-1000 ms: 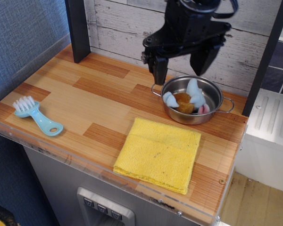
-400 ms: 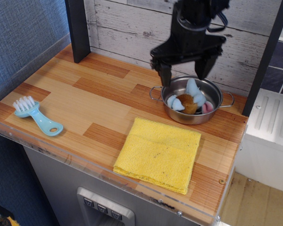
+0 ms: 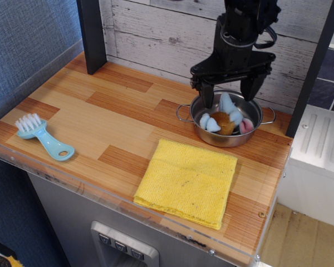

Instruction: Place the toy right on top of the napkin.

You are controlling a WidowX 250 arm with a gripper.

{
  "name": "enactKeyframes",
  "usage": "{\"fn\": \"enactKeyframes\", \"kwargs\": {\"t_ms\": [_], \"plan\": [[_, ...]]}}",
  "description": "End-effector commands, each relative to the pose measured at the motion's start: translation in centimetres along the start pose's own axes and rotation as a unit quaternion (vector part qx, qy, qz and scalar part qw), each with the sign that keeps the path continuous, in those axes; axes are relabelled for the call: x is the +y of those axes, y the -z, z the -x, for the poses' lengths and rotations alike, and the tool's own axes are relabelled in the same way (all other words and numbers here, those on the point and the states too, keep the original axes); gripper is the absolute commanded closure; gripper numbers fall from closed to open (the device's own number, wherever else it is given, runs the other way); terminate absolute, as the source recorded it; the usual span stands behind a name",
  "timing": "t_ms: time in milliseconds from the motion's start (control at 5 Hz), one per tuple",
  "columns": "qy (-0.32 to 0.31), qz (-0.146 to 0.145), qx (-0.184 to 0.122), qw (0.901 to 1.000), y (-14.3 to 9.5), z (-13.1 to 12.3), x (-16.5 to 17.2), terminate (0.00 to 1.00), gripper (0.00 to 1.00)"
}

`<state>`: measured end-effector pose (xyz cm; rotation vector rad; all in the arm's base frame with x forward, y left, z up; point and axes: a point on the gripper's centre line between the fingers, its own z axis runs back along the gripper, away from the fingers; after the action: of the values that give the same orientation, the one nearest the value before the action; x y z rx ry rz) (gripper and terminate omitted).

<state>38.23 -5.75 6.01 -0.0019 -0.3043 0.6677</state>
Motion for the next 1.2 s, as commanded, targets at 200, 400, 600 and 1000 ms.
{"fn": "enactKeyframes", "kwargs": {"t_ms": [200,400,600,1000], "plan": [[0.000,-0.002,0.002,1.0000,0.6,-0.5,-0.8,0.00,0.00],[0.000,-0.009,0.012,0.9999,1.1,0.1,-0.7,0.00,0.00],[-0.003,-0.011,0.014,0.9998,1.2,0.3,-0.4,0.00,1.00],[0.001,-0.007,0.006,1.0000,0.5,0.2,-0.5,0.00,1.00]]}}
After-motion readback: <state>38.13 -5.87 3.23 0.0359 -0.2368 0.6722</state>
